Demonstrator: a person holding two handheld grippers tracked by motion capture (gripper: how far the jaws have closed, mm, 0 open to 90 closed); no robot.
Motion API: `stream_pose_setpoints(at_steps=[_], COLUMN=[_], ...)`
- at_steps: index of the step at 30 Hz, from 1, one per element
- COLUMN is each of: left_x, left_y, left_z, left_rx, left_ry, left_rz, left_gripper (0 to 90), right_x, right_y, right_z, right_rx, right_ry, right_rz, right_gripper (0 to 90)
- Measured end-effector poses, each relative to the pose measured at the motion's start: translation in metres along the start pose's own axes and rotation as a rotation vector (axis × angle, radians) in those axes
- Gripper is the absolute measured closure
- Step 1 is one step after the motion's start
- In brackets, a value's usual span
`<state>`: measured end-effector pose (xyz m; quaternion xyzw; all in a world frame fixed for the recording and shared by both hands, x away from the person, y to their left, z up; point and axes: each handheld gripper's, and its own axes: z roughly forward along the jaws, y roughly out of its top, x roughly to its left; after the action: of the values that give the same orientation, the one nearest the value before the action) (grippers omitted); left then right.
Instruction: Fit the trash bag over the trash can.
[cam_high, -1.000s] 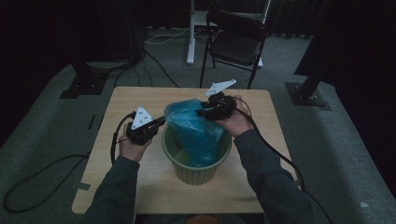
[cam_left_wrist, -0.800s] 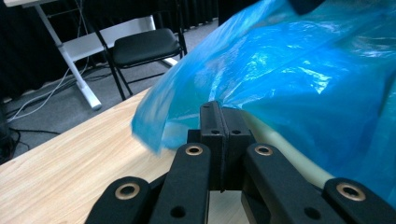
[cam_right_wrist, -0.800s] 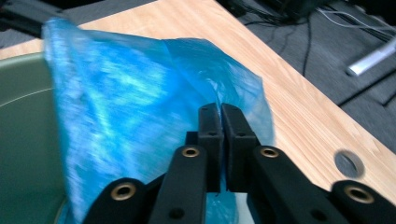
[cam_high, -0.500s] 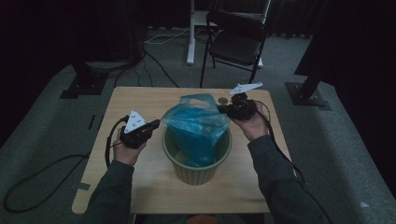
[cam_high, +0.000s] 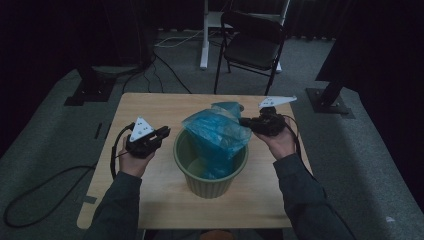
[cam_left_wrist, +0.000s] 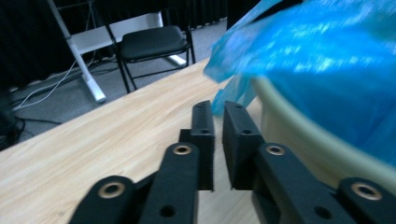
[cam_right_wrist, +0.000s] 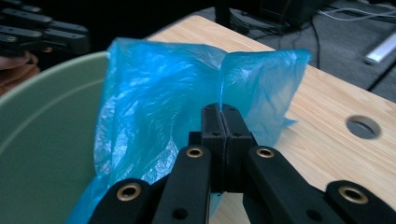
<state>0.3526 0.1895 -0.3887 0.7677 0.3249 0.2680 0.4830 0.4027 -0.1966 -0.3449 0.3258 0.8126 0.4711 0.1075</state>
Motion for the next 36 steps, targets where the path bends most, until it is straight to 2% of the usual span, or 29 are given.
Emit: stream_pose_setpoints(at_steps=[6, 9, 11, 15, 18, 23, 25, 26, 27, 29, 33, 36], left_x=[-0.003, -0.007, -0.011, -0.017, -0.021, -0.025, -0.025, -0.029, -0.031, -0.034, -0.039, -0.041], left_y=[0.024, 0.037, 0.047, 0.060, 0.071, 0.085, 0.086, 0.088, 0.089, 0.088, 0.087, 0.085], left_z=[0.006, 0.012, 0.019, 0.033, 0.046, 0.068, 0.072, 0.081, 0.082, 0.083, 0.074, 0.065], left_rx=[-0.006, 0.005, 0.015, 0.030, 0.060, 0.108, 0.122, 0.166, 0.182, 0.201, 0.196, 0.179], left_ry=[-0.062, -0.093, -0.119, -0.174, -0.219, -0.238, -0.245, -0.232, -0.221, -0.210, -0.182, -0.168], left_rz=[0.017, 0.041, 0.060, 0.076, 0.084, 0.081, 0.083, 0.117, 0.127, 0.146, 0.178, 0.197], left_gripper=[68.3, 63.8, 61.1, 55.3, 49.7, 45.6, 52.2, 52.2, 73.1, 88.4, 90.0, 90.0], right_x=[0.011, 0.016, 0.019, 0.025, 0.029, 0.033, 0.035, 0.035, 0.037, 0.038, 0.035, 0.030], right_y=[0.007, 0.011, 0.014, 0.020, 0.023, 0.027, 0.027, 0.027, 0.027, 0.026, 0.020, 0.013], right_z=[0.005, 0.005, 0.004, 0.002, 0.001, 0.000, -0.001, -0.001, -0.003, -0.005, -0.009, -0.012], right_rx=[-0.030, -0.051, -0.065, -0.088, -0.096, -0.107, -0.111, -0.113, -0.114, -0.110, -0.095, -0.072], right_ry=[0.057, 0.089, 0.104, 0.131, 0.153, 0.189, 0.199, 0.203, 0.204, 0.200, 0.178, 0.140], right_rz=[-0.019, -0.027, -0.029, -0.040, -0.052, -0.062, -0.065, -0.070, -0.077, -0.083, -0.086, -0.062], right_gripper=[90.0, 90.0, 90.0, 90.0, 90.0, 90.0, 90.0, 90.0, 90.0, 90.0, 90.0, 89.4])
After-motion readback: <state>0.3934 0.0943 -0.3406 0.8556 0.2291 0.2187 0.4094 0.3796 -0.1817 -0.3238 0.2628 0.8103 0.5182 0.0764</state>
